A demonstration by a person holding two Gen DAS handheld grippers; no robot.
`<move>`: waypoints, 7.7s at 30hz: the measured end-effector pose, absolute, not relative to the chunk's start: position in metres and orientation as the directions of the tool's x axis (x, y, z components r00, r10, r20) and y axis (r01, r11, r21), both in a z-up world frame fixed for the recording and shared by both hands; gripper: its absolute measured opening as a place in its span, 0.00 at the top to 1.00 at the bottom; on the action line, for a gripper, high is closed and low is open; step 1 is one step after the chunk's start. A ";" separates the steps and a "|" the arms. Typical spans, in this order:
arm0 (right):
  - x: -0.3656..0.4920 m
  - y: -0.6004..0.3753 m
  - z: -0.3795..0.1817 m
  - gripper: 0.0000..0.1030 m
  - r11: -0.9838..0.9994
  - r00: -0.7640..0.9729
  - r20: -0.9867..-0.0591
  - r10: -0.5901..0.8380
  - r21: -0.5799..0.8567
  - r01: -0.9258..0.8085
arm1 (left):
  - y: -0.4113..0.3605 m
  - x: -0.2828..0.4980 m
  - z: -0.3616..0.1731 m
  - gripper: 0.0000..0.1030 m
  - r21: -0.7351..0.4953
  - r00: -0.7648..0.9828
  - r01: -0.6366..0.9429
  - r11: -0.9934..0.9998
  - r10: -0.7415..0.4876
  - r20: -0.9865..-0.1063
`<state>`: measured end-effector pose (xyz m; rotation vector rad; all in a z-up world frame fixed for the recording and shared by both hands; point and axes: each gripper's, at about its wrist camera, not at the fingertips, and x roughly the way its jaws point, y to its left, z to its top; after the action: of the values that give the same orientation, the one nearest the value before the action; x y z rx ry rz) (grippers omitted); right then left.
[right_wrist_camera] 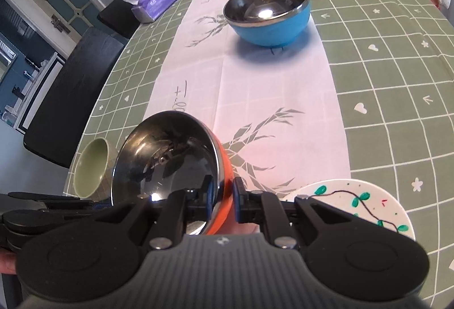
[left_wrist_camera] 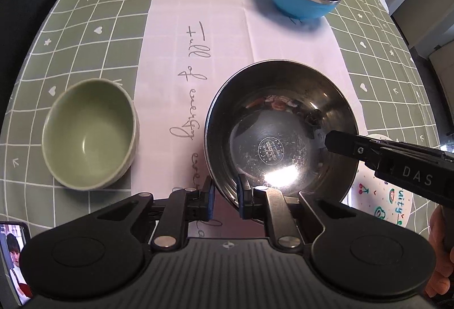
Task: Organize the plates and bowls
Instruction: 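Lift the orange bowl, lower it onto the 'Fruity' plate, open both grippers, then move both grippers to the blue bowl rim and close them on it, then lift the blue bowl with both grippers and carry it toward the orange bowl, then lower the blue bowl into the orange bowl and open both grippers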
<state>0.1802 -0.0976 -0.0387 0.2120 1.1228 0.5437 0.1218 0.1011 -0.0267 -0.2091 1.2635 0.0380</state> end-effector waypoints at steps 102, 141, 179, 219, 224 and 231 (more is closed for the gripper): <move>0.349 -0.135 -0.038 0.56 0.869 0.575 -0.671 0.467 0.469 -0.158 | 0.064 0.326 -0.042 0.93 -0.125 0.508 -0.047 0.991 -0.084 -0.857; 0.283 -0.120 0.029 0.93 0.900 0.541 -0.721 0.433 0.382 -0.210 | 0.064 0.242 0.040 0.92 -0.031 0.513 -0.067 0.997 0.008 -0.859; 0.191 -0.097 0.009 0.94 0.848 0.389 -0.767 0.511 0.376 -0.373 | 0.091 0.139 0.019 0.89 -0.047 0.354 -0.089 0.995 -0.012 -0.935; 0.191 -0.084 0.000 0.97 0.864 0.427 -0.777 0.463 0.288 -0.413 | 0.086 0.151 0.003 0.74 -0.014 0.318 -0.069 0.998 0.009 -0.948; 0.195 -0.084 -0.008 0.98 0.865 0.412 -0.784 0.464 0.299 -0.404 | 0.087 0.150 0.006 0.74 -0.019 0.330 -0.070 0.997 0.005 -0.944; 0.191 -0.087 0.004 0.92 0.864 0.446 -0.761 0.471 0.295 -0.409 | 0.090 0.145 0.018 0.71 -0.025 0.377 -0.037 0.999 -0.009 -0.926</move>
<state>0.1910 -0.0869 0.0043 0.0717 0.9656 0.5454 0.1451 0.0903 0.0179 -0.0438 1.1841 0.0180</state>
